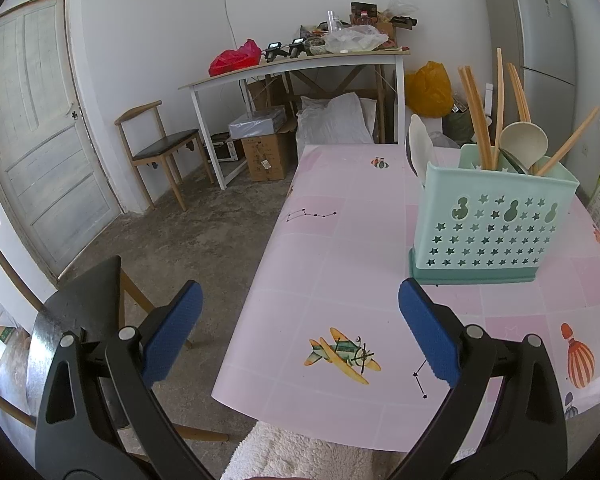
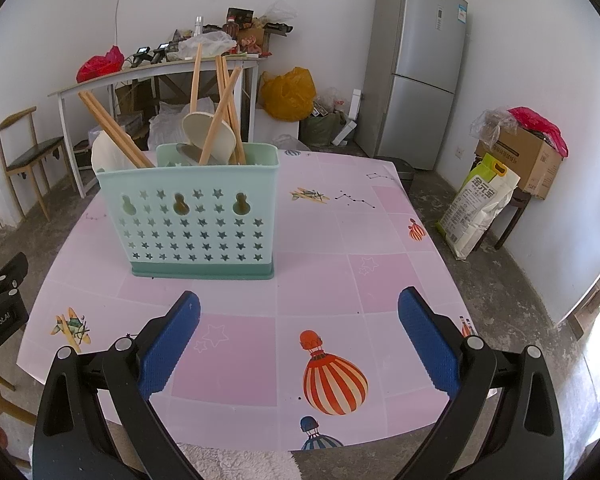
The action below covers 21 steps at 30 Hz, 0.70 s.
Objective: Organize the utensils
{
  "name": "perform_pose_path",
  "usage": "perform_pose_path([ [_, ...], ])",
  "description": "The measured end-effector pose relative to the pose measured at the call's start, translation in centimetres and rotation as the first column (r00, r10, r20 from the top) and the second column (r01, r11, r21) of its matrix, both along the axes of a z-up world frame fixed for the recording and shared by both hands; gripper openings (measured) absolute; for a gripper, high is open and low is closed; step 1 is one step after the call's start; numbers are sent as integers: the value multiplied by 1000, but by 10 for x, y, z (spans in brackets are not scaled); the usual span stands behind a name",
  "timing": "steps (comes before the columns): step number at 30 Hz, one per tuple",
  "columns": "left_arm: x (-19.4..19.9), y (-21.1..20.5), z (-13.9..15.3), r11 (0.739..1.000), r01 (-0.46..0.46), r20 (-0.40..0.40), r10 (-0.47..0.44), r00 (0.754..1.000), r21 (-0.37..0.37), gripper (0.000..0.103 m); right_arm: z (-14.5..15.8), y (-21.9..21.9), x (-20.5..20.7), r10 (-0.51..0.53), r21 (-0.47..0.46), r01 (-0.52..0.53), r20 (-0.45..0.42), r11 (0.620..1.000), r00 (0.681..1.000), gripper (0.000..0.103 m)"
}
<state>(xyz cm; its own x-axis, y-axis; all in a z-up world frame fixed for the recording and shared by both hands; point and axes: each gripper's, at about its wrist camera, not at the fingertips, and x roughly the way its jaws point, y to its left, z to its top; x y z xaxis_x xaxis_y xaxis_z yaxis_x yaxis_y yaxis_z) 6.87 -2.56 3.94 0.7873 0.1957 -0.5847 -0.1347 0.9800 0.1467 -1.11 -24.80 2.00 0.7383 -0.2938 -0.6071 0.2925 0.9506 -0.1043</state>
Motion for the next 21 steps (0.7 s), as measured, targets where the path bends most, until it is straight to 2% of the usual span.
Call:
perform_pose_path([
  [21, 2, -1, 5, 1000, 5, -9, -5, 1000, -5, 95, 0, 2, 1, 1, 1, -1, 0, 1000, 1000, 96],
])
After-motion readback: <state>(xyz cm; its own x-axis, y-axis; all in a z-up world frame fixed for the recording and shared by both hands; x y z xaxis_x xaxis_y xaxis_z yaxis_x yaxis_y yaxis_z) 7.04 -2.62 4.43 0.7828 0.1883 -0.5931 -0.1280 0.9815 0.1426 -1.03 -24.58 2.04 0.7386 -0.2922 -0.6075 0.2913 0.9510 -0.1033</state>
